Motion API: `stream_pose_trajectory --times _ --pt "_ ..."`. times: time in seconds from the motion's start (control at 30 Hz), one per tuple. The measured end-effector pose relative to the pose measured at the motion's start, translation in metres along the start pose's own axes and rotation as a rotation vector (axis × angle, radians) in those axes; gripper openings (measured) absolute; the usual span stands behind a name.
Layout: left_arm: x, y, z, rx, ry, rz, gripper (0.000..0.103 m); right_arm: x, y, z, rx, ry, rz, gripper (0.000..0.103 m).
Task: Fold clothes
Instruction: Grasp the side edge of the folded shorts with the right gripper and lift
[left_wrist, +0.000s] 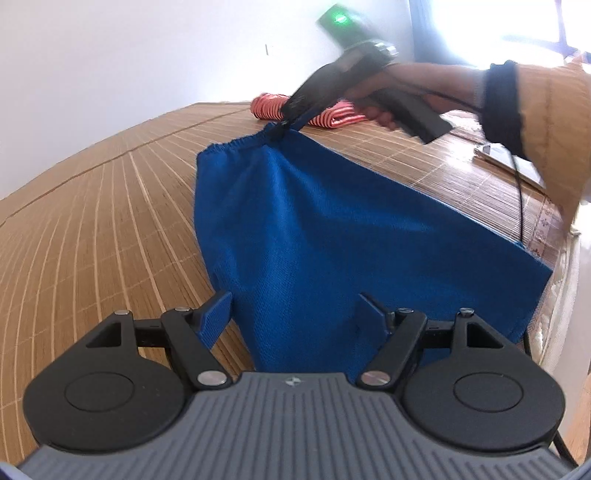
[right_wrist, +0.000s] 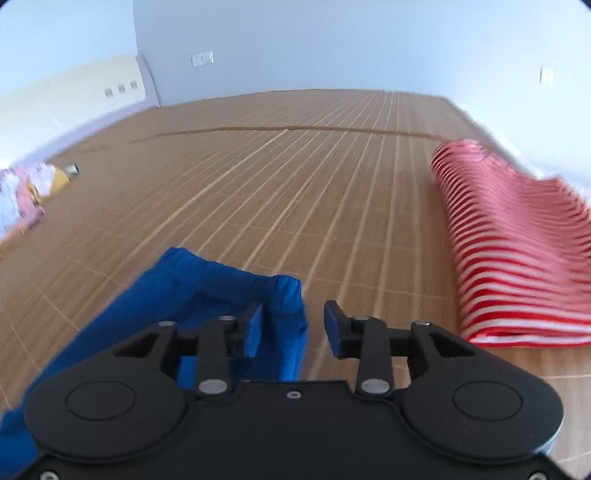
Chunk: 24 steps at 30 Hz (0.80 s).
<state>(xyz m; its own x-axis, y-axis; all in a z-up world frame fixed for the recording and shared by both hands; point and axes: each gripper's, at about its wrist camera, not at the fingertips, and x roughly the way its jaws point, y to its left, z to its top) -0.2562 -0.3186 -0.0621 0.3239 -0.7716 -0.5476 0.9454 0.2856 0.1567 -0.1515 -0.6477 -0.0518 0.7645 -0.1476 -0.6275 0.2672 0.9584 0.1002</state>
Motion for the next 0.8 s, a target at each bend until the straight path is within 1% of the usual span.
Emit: stream_pose_trajectory --times 0.1,0.13,0.17,0.23,0.3,0.4,0.47,0.53,0.63,0.7,0.77,0.8 --pt "-0.001 0.001 0.0 -0.002 -0.006 0.017 0.078 -0.037 0.011 -0.006 -0.04 -0.012 -0.03 0.048" --pt "-0.001 0.001 0.001 -0.006 -0.009 0.02 0.078 -0.05 0.017 -0.01 -0.063 -0.012 -0.034 0.054" --pt "-0.002 0.002 0.002 -0.009 -0.011 0.023 0.078 -0.064 0.025 -0.015 -0.088 -0.004 -0.031 0.059" --pt "-0.003 0.002 0.003 -0.012 -0.015 0.027 0.078 -0.088 0.039 -0.028 -0.125 0.018 -0.014 0.059" --pt "-0.006 0.003 0.005 -0.016 -0.022 0.031 0.078 -0.113 0.049 -0.048 -0.125 0.038 0.025 0.06" --pt "-0.01 0.005 0.008 -0.013 -0.031 0.034 0.078 -0.146 0.066 -0.081 -0.081 0.059 0.116 0.062" --pt "-0.012 0.006 0.01 -0.012 -0.031 0.043 0.078 -0.166 0.079 -0.103 -0.041 0.076 0.157 0.065" --pt "-0.015 0.009 0.012 -0.022 -0.029 0.043 0.078 -0.18 0.088 -0.122 -0.024 0.092 0.162 0.065" --pt "-0.026 0.009 0.015 -0.035 -0.026 -0.005 0.078 -0.206 0.105 -0.153 -0.013 0.086 0.138 0.065" --pt "-0.036 0.004 0.014 -0.048 -0.041 -0.025 0.078 -0.221 0.113 -0.174 -0.009 0.085 0.124 0.064" --pt "-0.045 -0.006 0.009 -0.047 -0.064 -0.014 0.078 -0.225 0.113 -0.185 0.031 0.085 0.144 0.059" --pt "-0.05 -0.012 0.006 -0.048 -0.075 -0.002 0.078 -0.225 0.113 -0.19 0.053 0.083 0.159 0.059"
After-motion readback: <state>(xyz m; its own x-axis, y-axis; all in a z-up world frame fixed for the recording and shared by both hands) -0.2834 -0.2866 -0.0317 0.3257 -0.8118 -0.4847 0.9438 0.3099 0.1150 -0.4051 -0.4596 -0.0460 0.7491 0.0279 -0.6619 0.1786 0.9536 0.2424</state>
